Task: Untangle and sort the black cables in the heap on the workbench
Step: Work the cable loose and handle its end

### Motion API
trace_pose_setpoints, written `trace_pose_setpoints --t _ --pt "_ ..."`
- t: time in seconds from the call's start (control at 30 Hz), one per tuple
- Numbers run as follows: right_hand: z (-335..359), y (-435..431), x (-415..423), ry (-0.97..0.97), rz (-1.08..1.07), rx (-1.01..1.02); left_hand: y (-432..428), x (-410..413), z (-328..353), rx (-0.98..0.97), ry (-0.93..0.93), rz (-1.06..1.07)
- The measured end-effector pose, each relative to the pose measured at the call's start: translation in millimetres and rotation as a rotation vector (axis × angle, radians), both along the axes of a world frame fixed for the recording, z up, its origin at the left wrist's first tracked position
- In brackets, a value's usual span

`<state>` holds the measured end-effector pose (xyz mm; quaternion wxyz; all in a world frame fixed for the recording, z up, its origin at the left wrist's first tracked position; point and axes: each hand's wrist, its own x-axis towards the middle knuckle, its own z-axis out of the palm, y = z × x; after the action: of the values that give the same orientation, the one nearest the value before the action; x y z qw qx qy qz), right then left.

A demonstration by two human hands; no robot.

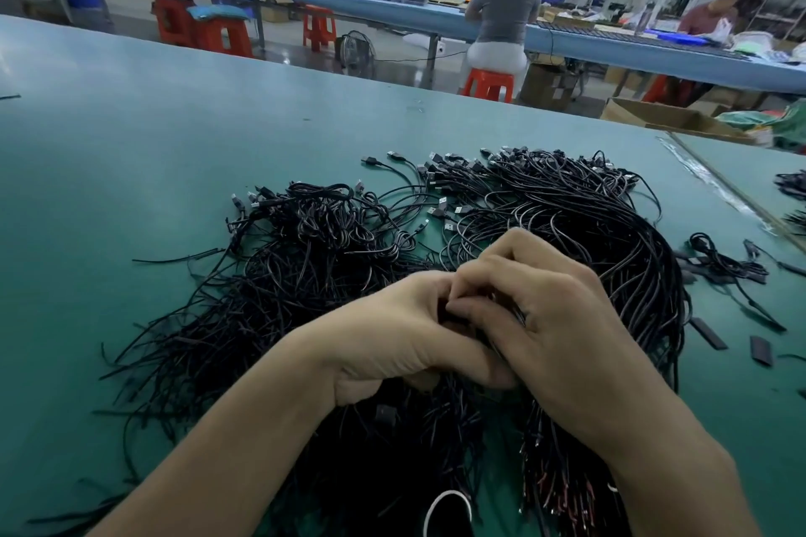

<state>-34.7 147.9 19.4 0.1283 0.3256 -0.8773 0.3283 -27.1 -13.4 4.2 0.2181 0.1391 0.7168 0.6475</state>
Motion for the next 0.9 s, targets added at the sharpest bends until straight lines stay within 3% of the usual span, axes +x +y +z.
trace_pose_setpoints --t 0.17,0.23,0.3,0.37,0.5,0.63,0.77,0.9 --pt "-0.6 -8.9 2.9 0.081 -0.123 -0.147 7.8 -8.9 19.6 0.145 -0.098 0.184" --pt "-1.6 -19.6 6.6 0.069 -0.132 -0.304 10.5 -7.6 18.5 0.410 -0.094 0.331" --pt "-0.9 -30.9 10.4 -0.080 -0.076 -0.517 12.3 -2.0 16.0 0.549 -0.003 0.491" --pt "-0.2 -38.3 12.4 -0.278 -0.038 -0.675 17.4 0.2 13.6 0.525 0.111 0.621" --pt "2.3 -43.0 15.2 -0.525 -0.005 -0.796 22.8 0.6 11.2 0.536 0.255 0.744" --pt "5.3 -44.6 20.7 -0.721 0.046 -0.875 18.9 -0.8 12.4 0.673 0.254 0.748" --pt "5.1 -46.2 22.6 -0.833 0.109 -0.901 10.0 -1.8 11.5 0.748 0.301 0.598" --pt "4.9 -42.0 18.6 -0.878 0.134 -1.026 9.6 -2.6 7.5 0.594 0.455 0.509"
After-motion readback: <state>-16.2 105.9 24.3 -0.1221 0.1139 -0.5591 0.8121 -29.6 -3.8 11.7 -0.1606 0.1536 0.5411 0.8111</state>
